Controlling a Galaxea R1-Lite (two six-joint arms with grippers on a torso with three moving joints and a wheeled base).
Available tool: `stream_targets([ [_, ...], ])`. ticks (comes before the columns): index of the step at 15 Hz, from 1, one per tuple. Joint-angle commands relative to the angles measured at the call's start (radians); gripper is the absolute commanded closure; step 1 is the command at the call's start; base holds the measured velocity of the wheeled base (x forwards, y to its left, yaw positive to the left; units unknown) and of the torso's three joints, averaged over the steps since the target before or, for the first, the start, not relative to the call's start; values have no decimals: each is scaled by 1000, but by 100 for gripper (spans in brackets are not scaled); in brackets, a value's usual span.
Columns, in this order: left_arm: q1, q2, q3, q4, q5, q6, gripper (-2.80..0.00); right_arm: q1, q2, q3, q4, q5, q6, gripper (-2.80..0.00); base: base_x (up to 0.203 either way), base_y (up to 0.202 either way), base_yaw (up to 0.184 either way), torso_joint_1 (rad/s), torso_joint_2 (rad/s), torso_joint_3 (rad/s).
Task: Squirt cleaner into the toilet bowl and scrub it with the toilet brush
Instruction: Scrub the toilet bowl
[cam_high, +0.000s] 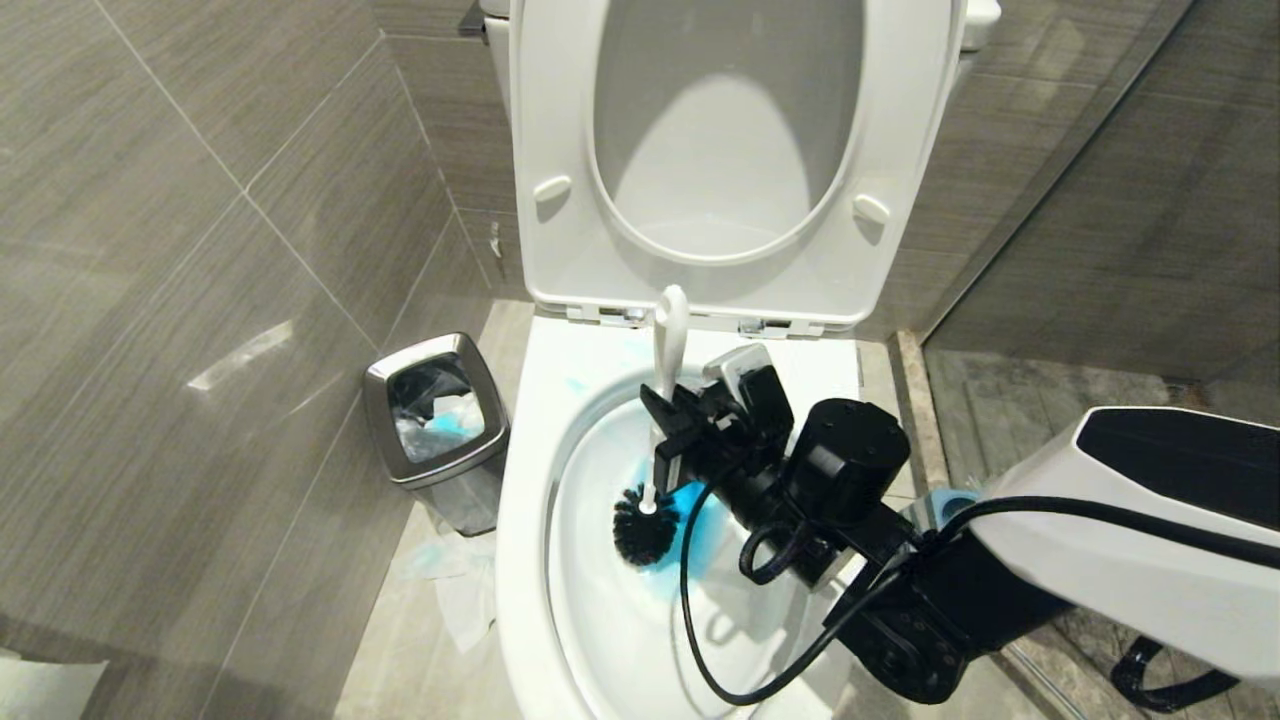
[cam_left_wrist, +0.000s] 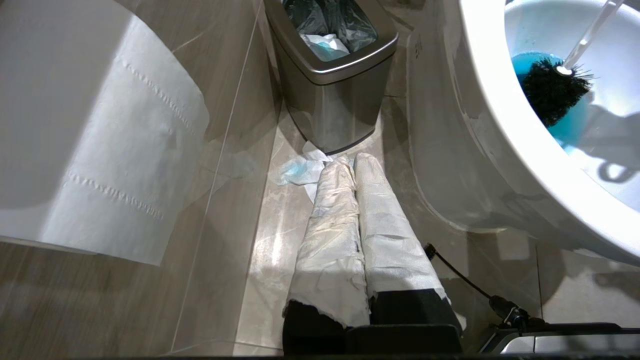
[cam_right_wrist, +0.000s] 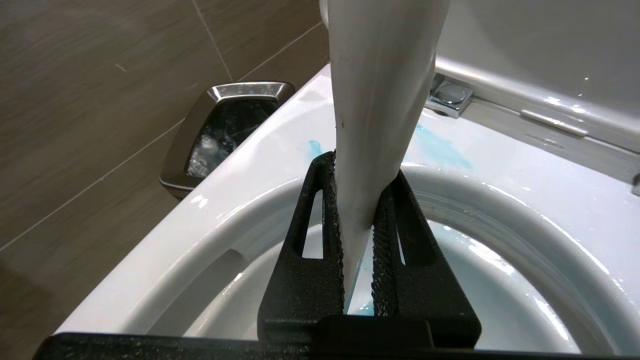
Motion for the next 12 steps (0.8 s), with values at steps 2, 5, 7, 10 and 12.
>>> stream_targets([
  [2,0,0,0,0,0,0,0,-30,-8,2,-3,1,-18,0,0,0,0,0,0,0],
  [5,0,0,0,0,0,0,0,-63,22,-3,-3,2,-31,0,0,0,0,0,0,0],
  [7,0,0,0,0,0,0,0,-68,49,-17,-2,4,-31,0,0,0,0,0,0,0],
  [10,0,0,0,0,0,0,0,-83,119,-53,-1,4,-33,0,0,0,0,0,0,0],
  [12,0,0,0,0,0,0,0,-84,172,-81,1,4,-33,0,0,0,0,0,0,0],
])
